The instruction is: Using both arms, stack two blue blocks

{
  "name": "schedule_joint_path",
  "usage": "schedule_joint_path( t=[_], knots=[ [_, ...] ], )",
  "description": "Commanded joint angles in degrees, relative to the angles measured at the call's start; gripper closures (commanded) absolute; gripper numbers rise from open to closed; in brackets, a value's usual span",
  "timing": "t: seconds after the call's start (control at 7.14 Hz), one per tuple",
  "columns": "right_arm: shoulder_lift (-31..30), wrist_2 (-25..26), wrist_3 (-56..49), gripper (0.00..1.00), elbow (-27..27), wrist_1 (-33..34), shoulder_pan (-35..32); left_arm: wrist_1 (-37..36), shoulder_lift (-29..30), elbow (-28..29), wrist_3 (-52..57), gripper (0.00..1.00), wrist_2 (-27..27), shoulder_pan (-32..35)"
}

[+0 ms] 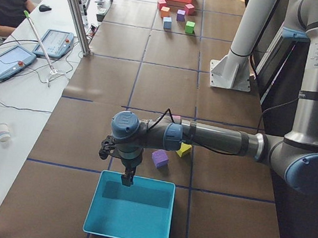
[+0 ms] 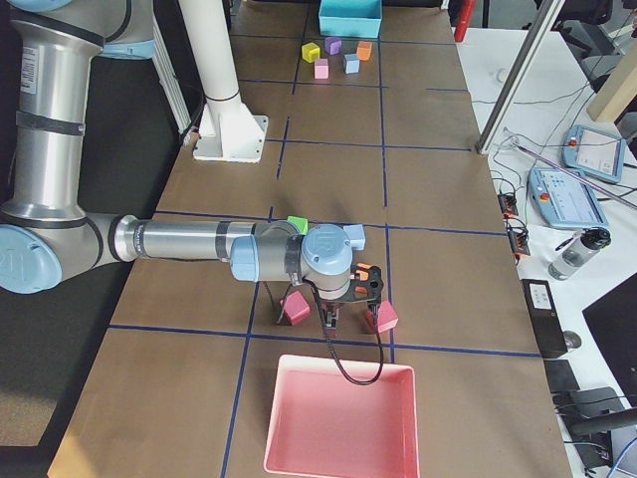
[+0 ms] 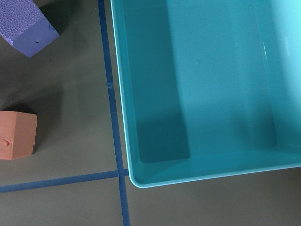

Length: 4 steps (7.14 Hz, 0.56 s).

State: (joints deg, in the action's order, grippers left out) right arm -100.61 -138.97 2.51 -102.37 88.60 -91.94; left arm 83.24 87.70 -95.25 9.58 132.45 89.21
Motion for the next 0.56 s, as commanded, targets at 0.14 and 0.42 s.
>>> schedule_joint_path(
  t=[0.14,0.42],
  knots=[
    [0.15,1.42,0.13,0.00,-0.11,-0.09,0.00,0.00,0.02,0.06,0.00,0.00,0.00,0.00],
    [0.07,1.42,0.22,0.00,-0.11,-0.09,0.00,0.08,0.02,0.06,0.00,0.00,0.00,0.00]
  ],
)
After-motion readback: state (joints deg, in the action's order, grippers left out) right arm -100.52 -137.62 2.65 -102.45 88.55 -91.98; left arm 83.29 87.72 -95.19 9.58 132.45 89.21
